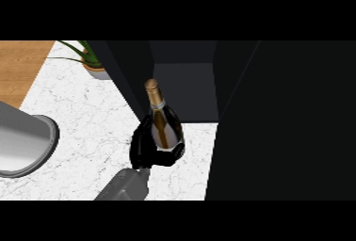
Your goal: Pick up the wine, place it into the cabinet and close the cabinet
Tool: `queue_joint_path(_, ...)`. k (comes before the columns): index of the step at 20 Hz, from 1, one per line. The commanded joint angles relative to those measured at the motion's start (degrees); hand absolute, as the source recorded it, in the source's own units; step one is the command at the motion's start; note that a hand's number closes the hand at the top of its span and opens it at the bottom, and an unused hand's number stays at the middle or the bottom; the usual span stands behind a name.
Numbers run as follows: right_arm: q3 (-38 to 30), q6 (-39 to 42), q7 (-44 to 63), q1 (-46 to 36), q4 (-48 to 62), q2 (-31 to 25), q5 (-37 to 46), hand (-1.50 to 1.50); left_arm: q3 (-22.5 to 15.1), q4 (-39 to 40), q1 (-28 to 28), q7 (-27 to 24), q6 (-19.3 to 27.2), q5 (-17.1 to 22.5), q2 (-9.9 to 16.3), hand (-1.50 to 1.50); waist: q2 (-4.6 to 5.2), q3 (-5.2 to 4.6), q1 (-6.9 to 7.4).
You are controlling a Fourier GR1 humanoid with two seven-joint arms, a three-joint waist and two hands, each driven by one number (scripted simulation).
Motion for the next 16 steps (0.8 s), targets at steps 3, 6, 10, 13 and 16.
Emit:
queue_joint_path(3, -1.8, 1.7, -2.0, 1.9, -0.6, -0.2, -3.6, -1.50, 0.2, 6.7, -7.3, -2.0, -0.1, 3.7, 0.0, 1.50, 0.01, 0.01, -0.04)
queue_joint_path(6, -5.6, 2.0, -2.2, 1.1, 0.8, -1.5, -5.8, -1.50, 0.8, 5.3, -10.3, 0.9, 2.2, 4.1, 0.0, 1.50, -0.02, 0.03, 0.06)
queue_joint_path(10, -2.4, 3.4, -3.7, 4.4, -1.3, -0.7, -5.2, -1.50, -3.6, 11.1, -15.5, -2.4, 5.5, 12.5, 0.0, 1.50, 0.13, 0.00, -0.81)
queue_joint_path(13, -4.6, 3.1, -4.2, 0.4, 3.4, -1.3, -5.5, -1.50, -1.6, 13.3, -16.0, -1.9, 3.3, 11.3, 0.0, 1.50, 0.10, 0.01, -0.32)
queue_joint_path(16, -1.2, 0.9, -1.4, 0.7, 0.3, 0.0, -2.4, -1.50, 3.1, 17.8, -23.2, -0.2, 1.9, 12.6, 0.0, 1.50, 0.13, -0.01, -0.45)
